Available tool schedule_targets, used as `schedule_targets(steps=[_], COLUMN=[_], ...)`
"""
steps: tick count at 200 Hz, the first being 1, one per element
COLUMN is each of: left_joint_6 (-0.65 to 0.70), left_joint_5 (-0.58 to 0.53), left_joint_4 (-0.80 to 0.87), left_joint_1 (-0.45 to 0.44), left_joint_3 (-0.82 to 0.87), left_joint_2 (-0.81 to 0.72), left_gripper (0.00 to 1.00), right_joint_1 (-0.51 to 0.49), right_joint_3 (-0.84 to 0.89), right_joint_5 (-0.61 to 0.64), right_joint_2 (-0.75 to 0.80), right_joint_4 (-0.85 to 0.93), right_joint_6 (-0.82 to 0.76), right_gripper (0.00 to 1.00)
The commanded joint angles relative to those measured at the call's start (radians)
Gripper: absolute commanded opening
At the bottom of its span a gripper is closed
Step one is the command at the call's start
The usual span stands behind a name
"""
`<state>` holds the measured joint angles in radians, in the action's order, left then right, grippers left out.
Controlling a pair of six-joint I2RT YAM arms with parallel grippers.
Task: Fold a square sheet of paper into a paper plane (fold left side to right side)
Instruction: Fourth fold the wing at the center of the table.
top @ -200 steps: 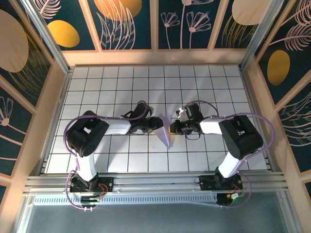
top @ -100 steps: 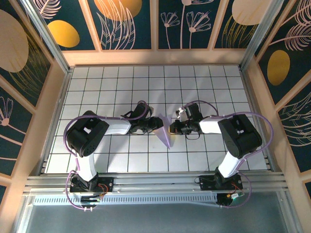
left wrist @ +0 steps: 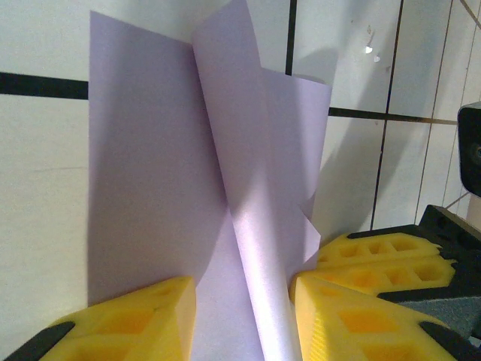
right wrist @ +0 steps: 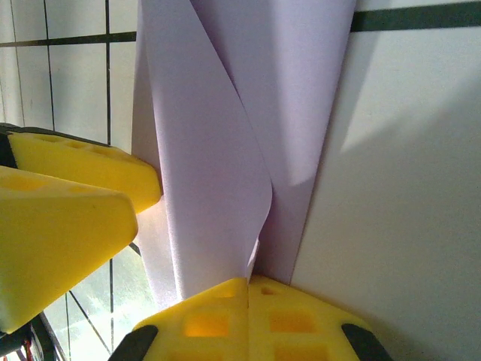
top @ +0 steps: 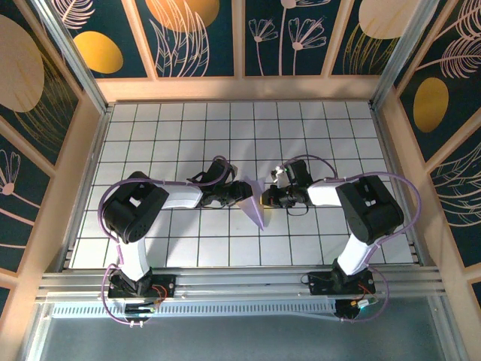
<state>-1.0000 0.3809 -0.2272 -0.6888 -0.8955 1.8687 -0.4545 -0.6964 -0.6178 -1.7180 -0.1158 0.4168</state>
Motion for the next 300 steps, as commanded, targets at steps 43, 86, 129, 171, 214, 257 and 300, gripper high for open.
schedule_targets(steps=[43, 86, 129, 171, 214, 257, 300], left_joint_6=[0.004, 0.022, 0.049, 0.065, 0.068, 0.066, 0.077], left_joint_5=[-0.023, -0.028, -0.066, -0.05, 0.058, 0.111, 0.117], left_joint_4=[0.094, 0.125, 0.187, 0.147, 0.07, 0.039, 0.025], left_joint_1=[-0.008, -0.008, -0.008, -0.008, -0.008, -0.009, -0.01], left_joint_3=[0.028, -0.013, -0.047, -0.04, -0.071, -0.127, -0.129], left_joint_2=[-0.002, -0.044, -0.094, -0.119, -0.056, 0.026, 0.074], left_gripper=[0.43, 0.47, 0.5, 0.36, 0.15, 0.1, 0.09], right_joint_1=[-0.011, -0.011, -0.01, -0.01, -0.01, -0.014, -0.014], right_joint_3=[0.005, 0.025, 0.035, 0.034, 0.033, 0.031, 0.029], right_joint_5=[0.07, 0.114, 0.127, 0.13, 0.133, 0.138, 0.151], right_joint_2=[-0.046, -0.073, -0.081, -0.073, -0.072, -0.07, -0.069], right_joint_4=[0.079, 0.107, 0.107, 0.111, 0.11, 0.114, 0.129], right_joint_6=[-0.022, -0.022, -0.026, -0.035, -0.033, -0.032, -0.039], right_gripper=[0.0, 0.0, 0.0, 0.0, 0.0, 0.0, 0.0])
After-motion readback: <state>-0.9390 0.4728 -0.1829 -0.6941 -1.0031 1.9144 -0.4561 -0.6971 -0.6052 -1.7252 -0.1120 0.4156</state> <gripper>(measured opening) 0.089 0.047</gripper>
